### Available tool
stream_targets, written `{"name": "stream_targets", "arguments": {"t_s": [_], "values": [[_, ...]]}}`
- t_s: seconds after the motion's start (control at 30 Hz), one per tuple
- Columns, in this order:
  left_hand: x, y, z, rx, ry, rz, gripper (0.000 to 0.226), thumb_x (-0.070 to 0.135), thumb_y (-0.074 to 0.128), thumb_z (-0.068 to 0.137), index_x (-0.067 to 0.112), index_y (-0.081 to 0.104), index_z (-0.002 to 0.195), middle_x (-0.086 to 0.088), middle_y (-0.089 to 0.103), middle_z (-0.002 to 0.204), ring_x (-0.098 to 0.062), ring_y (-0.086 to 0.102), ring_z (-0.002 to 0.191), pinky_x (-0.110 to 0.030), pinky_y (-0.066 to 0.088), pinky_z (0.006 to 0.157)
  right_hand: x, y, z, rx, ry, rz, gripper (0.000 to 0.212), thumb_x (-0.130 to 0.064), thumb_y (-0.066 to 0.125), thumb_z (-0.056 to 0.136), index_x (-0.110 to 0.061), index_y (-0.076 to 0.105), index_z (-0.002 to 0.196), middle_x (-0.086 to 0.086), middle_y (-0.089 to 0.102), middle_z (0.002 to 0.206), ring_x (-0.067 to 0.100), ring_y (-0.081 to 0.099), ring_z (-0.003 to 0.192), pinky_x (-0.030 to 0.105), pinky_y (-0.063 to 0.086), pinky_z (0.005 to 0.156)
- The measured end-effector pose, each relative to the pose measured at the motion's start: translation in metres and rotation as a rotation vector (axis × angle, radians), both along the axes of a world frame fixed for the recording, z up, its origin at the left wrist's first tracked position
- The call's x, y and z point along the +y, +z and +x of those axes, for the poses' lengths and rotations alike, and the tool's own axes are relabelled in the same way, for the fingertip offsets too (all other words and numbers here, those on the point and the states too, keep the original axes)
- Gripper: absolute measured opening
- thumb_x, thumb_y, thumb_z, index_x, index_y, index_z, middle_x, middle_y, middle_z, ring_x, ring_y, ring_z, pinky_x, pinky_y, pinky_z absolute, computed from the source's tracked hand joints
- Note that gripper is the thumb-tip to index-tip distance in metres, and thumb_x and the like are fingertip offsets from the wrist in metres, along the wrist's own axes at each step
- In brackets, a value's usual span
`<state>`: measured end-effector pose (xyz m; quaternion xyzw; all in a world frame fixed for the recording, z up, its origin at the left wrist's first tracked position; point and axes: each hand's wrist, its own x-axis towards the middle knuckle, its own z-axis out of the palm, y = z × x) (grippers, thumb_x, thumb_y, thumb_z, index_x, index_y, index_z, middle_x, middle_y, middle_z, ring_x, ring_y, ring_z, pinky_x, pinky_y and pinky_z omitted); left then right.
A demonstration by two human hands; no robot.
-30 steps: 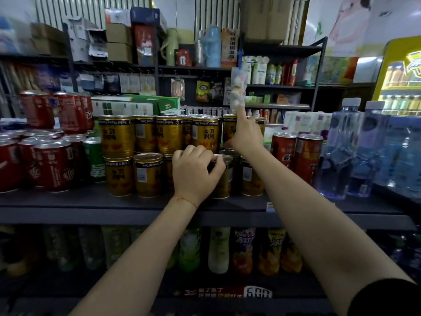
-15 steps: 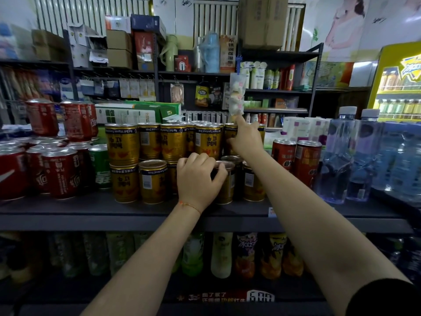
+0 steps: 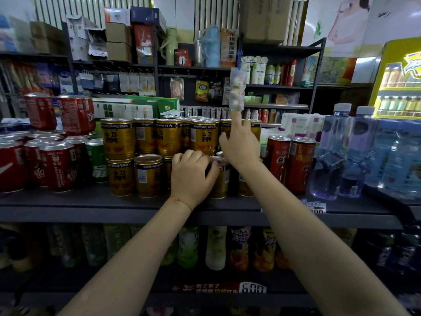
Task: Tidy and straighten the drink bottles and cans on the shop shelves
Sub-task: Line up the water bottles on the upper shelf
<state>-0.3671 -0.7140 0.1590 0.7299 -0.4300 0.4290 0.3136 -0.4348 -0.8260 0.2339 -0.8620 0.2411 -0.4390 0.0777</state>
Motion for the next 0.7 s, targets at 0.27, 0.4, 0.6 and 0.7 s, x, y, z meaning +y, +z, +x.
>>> {"name": "stream_targets", "arguments": {"t_s": [0.27,0.4,0.6,0.7], "values": [[0.085,-0.015,-0.015,-0.004,0.077,0.021,0.037,0.032,0.051,0.09,0.019,0.067,0.121,0.0,0.067,0.12,-0.02,0.058,0.114,-0.036,0.038,0.099,0.063,-0.067,-0.026,-0.322,0.424,-0.004,0.01,-0.02,0.053,0.097,-0.015,0.061,0.1,-0.003,0.057,0.093,0.012,0.053,0.077,0.028,0.044,0.062],[0.159,-0.048,-0.012,0.205,0.133,0.055,0.028,0.031,0.05,0.092,0.018,0.074,0.099,0.002,0.072,0.09,-0.017,0.066,0.081,-0.034,0.055,0.064,0.116,-0.114,-0.019,-0.276,0.632,0.125,0.008,-0.017,0.055,0.098,-0.014,0.062,0.098,-0.007,0.058,0.08,0.009,0.055,0.069,0.027,0.046,0.059],[0.3,-0.093,0.005,0.604,0.227,0.403,0.025,0.037,0.053,0.096,0.023,0.074,0.094,0.005,0.073,0.085,-0.016,0.066,0.077,-0.035,0.054,0.062,0.247,-0.18,0.011,0.113,0.833,0.416,0.011,-0.019,0.058,0.098,-0.024,0.063,0.089,-0.017,0.057,0.073,-0.004,0.056,0.069,0.011,0.039,0.056],[0.389,-0.116,0.016,0.767,0.231,0.387,0.028,0.042,0.05,0.099,0.026,0.072,0.093,0.008,0.071,0.079,-0.011,0.063,0.067,-0.035,0.055,0.057,0.331,-0.209,0.034,0.32,0.887,0.52,0.017,-0.024,0.057,0.099,-0.028,0.063,0.084,-0.013,0.061,0.071,-0.001,0.057,0.064,0.012,0.04,0.053]]}}
